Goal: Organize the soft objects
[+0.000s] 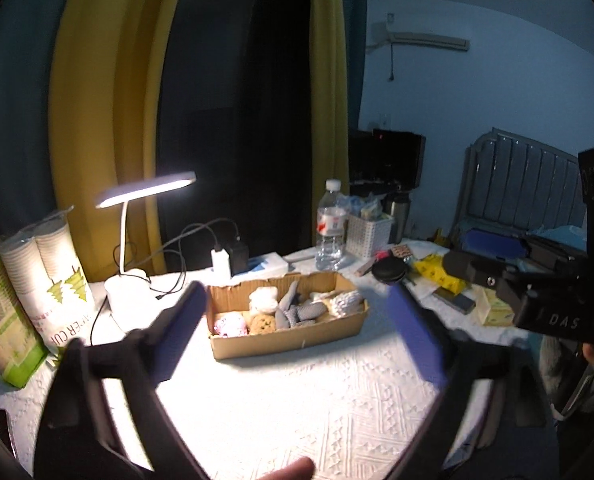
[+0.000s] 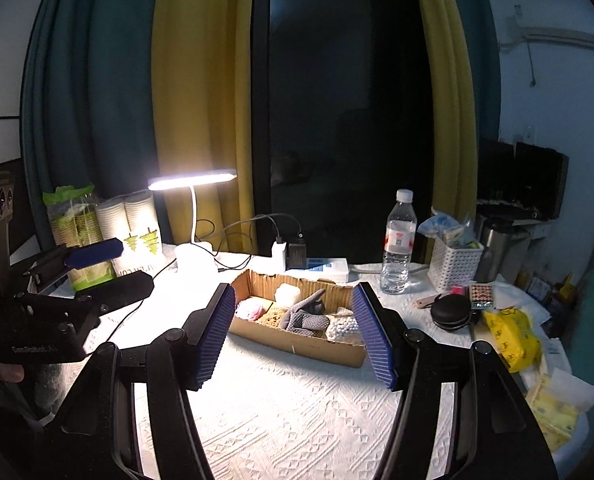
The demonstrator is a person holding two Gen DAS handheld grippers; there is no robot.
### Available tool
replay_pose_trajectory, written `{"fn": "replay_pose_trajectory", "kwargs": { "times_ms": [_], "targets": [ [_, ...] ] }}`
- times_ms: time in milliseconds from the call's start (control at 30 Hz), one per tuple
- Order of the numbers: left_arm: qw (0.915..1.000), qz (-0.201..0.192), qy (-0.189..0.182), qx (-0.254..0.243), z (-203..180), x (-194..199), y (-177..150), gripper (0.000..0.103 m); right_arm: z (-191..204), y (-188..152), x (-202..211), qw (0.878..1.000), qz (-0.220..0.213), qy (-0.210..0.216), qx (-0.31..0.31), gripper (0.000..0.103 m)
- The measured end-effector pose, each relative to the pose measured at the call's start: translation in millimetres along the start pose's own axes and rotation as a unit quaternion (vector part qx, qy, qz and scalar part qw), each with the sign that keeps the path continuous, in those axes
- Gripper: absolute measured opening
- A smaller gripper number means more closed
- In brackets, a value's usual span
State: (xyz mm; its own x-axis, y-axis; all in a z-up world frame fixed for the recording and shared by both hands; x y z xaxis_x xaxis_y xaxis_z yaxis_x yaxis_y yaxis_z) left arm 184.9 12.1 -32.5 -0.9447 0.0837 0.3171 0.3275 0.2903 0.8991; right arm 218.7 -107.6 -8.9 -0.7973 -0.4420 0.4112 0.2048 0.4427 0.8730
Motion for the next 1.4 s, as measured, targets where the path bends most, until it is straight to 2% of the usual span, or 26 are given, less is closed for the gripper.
{"fn": "replay_pose_trajectory", "kwargs": {
  "times_ms": [233, 267, 300, 500, 633, 1400],
  "targets": [
    [0.9996, -0.026, -0.008, 0.003, -10.4, 42.7, 9.3, 0.098, 3.8, 2.4, 38.4, 1.0, -0.015, -0.017, -0.004, 0.065],
    [0.9996, -0.029, -0.007, 0.003, -11.7, 48.0, 10.0, 0.098, 4.6, 2.3, 44.6, 1.0, -0.016, -0.019, -0.004, 0.069],
    [0.9995, -0.031, -0.005, 0.003, -13.0, 52.9, 10.3, 0.098, 5.0, 1.7, 50.4, 1.0, -0.017, -0.021, -0.004, 0.072],
    [0.9978, -0.056, 0.033, -0.015, -18.7, 79.2, 12.1, 0.099, 5.3, 3.2, 84.3, 0.999, -0.025, -0.041, -0.004, 0.072],
    [0.9975, -0.067, 0.021, -0.014, -24.7, 93.0, 16.0, 0.099, 4.6, 5.1, 101.6, 0.998, -0.033, -0.051, -0.002, 0.072],
    [0.9972, -0.071, 0.011, -0.021, -35.3, 100.5, 17.9, 0.099, 4.1, 6.5, 104.9, 0.998, -0.038, -0.051, -0.002, 0.073]
  ]
}}
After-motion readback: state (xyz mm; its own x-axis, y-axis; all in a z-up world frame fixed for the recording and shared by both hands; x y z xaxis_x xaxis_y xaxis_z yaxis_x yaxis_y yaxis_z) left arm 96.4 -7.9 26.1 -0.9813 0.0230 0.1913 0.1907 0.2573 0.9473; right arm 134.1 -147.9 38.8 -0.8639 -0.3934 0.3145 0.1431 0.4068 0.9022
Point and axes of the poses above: each gripper's, at about its wrist camera, not at the fingertips, and x roughly against the way its jaws point, z to its left, y to its top, the point moved 10 cm from there along -x, roughly the way its jaws point, and after that the axes turned 14 degrees about x, right-handed, at the moved point
